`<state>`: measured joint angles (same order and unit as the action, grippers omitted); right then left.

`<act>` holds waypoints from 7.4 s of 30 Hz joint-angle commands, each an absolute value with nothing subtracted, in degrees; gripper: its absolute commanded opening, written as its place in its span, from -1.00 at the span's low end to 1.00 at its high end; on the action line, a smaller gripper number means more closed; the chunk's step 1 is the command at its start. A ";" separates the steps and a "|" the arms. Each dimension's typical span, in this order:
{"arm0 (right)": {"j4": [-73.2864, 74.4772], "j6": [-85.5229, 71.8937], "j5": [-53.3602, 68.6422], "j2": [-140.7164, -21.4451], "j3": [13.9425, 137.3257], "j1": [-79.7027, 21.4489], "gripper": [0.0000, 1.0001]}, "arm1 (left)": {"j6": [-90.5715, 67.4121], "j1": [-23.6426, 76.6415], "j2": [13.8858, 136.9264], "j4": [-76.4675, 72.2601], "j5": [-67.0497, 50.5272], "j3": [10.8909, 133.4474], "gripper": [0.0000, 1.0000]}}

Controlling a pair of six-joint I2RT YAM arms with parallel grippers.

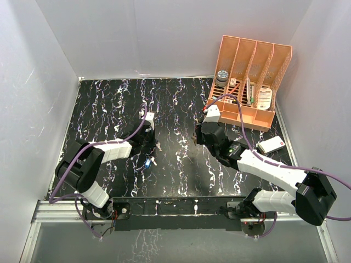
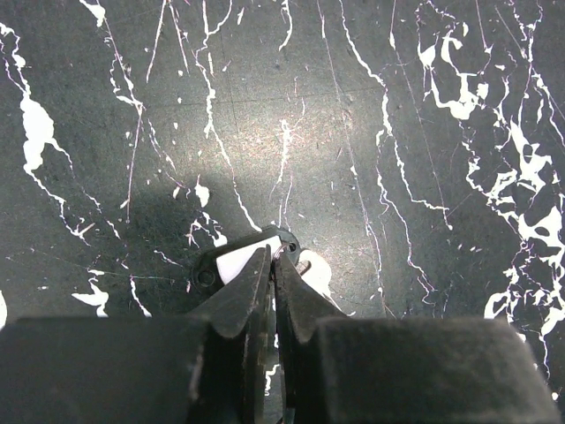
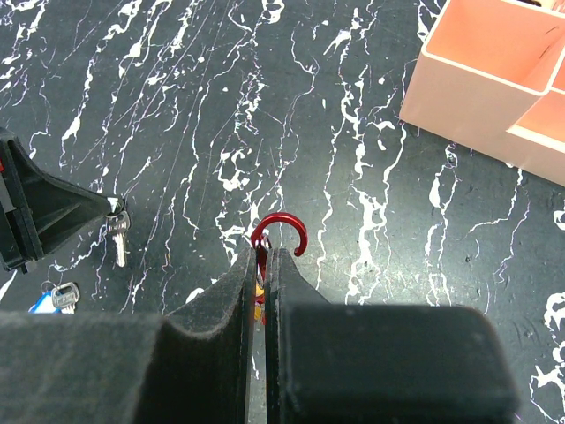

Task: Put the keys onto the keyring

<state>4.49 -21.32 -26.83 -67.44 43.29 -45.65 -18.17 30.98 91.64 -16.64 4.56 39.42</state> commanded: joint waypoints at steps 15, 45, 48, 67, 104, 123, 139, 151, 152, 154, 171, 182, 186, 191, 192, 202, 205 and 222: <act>1.23 -20.87 -26.61 -66.84 44.72 -45.88 -1.00 | -11.49 31.16 84.57 -23.57 -3.70 39.93 -1.00; 0.44 -21.38 -23.64 -70.23 48.93 -47.86 -1.00 | 9.90 43.93 78.75 -36.56 -11.07 39.55 -1.00; 0.53 -21.45 -23.82 -70.39 49.04 -47.98 -1.00 | 11.92 44.65 78.65 -37.62 -10.52 39.24 -1.00; 0.70 -21.51 -24.42 -70.75 49.66 -48.52 -1.00 | 18.68 47.35 79.47 -37.92 -7.93 40.31 -1.00; 0.70 -21.60 -26.25 -70.32 49.50 -48.52 -1.00 | 21.93 50.16 76.78 -37.22 -7.29 37.14 -1.00; 0.47 -21.68 -27.86 -68.33 48.39 -48.52 -1.00 | 9.33 50.56 70.41 -37.72 9.74 32.27 0.05; 1.40 -21.68 -26.99 -66.11 46.93 -48.50 -1.00 | -22.09 45.07 56.73 -16.46 15.96 24.44 -0.01; 1.23 -21.62 -26.81 -66.31 46.66 -48.51 -1.00 | -30.54 33.70 57.77 -25.90 1.04 16.21 0.07; 1.23 -21.69 -26.86 -66.29 46.67 -48.52 -1.00 | -31.22 33.02 58.25 -27.25 -0.29 15.65 0.07; 1.40 -21.70 -27.02 -66.15 46.58 -48.52 -1.00 | -32.46 31.79 59.14 -29.21 -1.78 14.50 0.07; 1.37 -21.64 -27.36 -66.72 46.56 -48.52 -1.00 | -36.43 26.90 63.50 -37.40 -5.54 8.53 0.07; 1.60 -21.64 -27.75 -66.09 46.14 -48.52 -1.00 | -36.82 25.82 66.96 -42.74 -7.55 6.68 0.05; 1.64 -21.64 -27.93 -65.97 46.06 -48.49 -1.00 | -36.97 25.51 68.76 -44.38 -8.60 6.35 0.04; 1.79 -21.63 -28.02 -65.81 45.95 -48.52 -1.00 | -37.29 25.17 71.57 -46.51 -9.93 6.28 0.03; 1.84 -21.63 -28.04 -65.76 45.96 -48.52 -1.00 | -37.38 25.07 71.98 -46.95 -10.20 6.25 0.03; 1.81 -21.62 -28.21 -65.66 45.88 -48.52 -1.00 | -37.54 24.87 69.00 -43.61 -10.11 6.15 -0.16; 1.76 -21.62 -28.21 -65.66 45.80 -48.52 -1.00 | -37.36 24.88 67.48 -41.82 -9.51 6.07 -0.23; 1.94 -21.65 -28.30 -65.63 45.85 -48.54 -1.00 | -37.21 24.79 68.48 -42.11 -9.78 5.00 -0.28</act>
